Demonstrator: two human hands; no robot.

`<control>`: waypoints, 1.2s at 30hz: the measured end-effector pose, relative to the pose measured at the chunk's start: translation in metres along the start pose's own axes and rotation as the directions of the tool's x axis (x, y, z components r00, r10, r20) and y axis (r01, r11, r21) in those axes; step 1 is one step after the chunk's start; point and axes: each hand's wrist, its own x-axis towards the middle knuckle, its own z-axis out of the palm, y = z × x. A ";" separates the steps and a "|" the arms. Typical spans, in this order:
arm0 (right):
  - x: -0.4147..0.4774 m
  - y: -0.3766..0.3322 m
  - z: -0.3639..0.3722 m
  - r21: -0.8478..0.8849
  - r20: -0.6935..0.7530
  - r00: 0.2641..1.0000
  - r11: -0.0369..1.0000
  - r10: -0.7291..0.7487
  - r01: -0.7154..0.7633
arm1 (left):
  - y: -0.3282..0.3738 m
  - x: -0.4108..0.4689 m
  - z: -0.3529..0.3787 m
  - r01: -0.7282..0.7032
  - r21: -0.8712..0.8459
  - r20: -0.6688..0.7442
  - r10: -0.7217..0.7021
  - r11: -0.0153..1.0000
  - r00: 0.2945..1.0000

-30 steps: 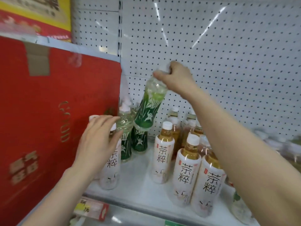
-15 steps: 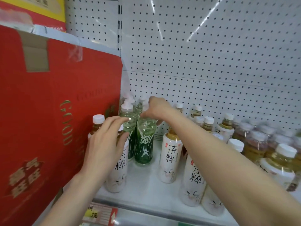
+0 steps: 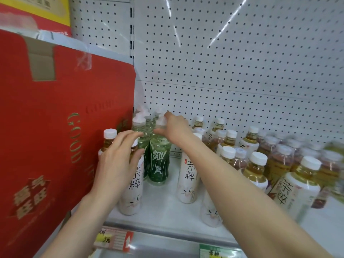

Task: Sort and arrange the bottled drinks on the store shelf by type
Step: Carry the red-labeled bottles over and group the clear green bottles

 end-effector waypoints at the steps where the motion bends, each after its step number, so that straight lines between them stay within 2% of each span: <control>1: -0.005 -0.001 -0.001 0.014 0.005 1.000 1.000 -0.002 0.002 | 0.001 0.000 0.000 0.002 -0.005 0.001 -0.002 1.000 1.000; 4: -0.030 -0.004 -0.011 0.026 -0.069 0.995 0.996 -0.078 0.080 | 0.002 0.002 -0.001 0.005 0.022 0.001 -0.005 1.000 1.000; 6: -0.053 0.001 -0.024 0.021 -0.228 0.958 0.983 -0.175 0.185 | 0.006 0.001 0.001 -0.048 0.127 -0.030 0.052 0.991 0.998; 8: -0.078 0.017 -0.037 0.013 -0.419 0.883 0.971 -0.211 0.238 | 0.016 -0.004 0.005 -0.109 0.176 -0.096 0.128 0.978 0.987; 10: -0.106 0.042 -0.048 0.035 -0.590 0.792 0.975 -0.158 0.221 | 0.035 -0.010 0.011 -0.147 0.090 -0.108 0.156 0.985 0.982; 12: -0.131 0.074 -0.054 0.056 -0.701 0.709 0.984 -0.082 0.168 | 0.056 -0.015 0.021 -0.152 -0.059 -0.029 0.150 0.987 0.988; 13: -0.141 0.090 -0.055 0.064 -0.719 0.693 0.989 -0.046 0.132 | 0.066 -0.018 0.027 -0.149 -0.125 0.017 0.152 0.981 0.988; 15: -0.156 0.118 -0.054 0.084 -0.692 0.722 0.995 0.016 0.059 | 0.088 -0.023 0.041 -0.117 -0.238 0.115 0.148 0.964 0.982; 18: -0.170 0.146 -0.046 0.143 -0.565 0.821 0.990 0.078 0.004 | 0.115 -0.027 0.064 -0.048 -0.326 0.232 0.130 0.944 0.964; 22: -0.177 0.161 -0.036 0.221 -0.507 0.856 0.975 0.101 0.016 | 0.132 -0.027 0.085 0.013 -0.438 0.329 0.147 0.899 0.933; 32: -0.177 0.168 -0.029 0.437 -0.443 0.881 0.898 0.169 0.048 | 0.131 -0.029 0.092 0.091 -0.481 0.341 0.090 0.872 0.936; 36: -0.179 0.166 -0.026 0.436 -0.448 0.880 0.898 0.157 0.062 | 0.134 -0.033 0.094 0.101 -0.484 0.331 0.075 0.869 0.941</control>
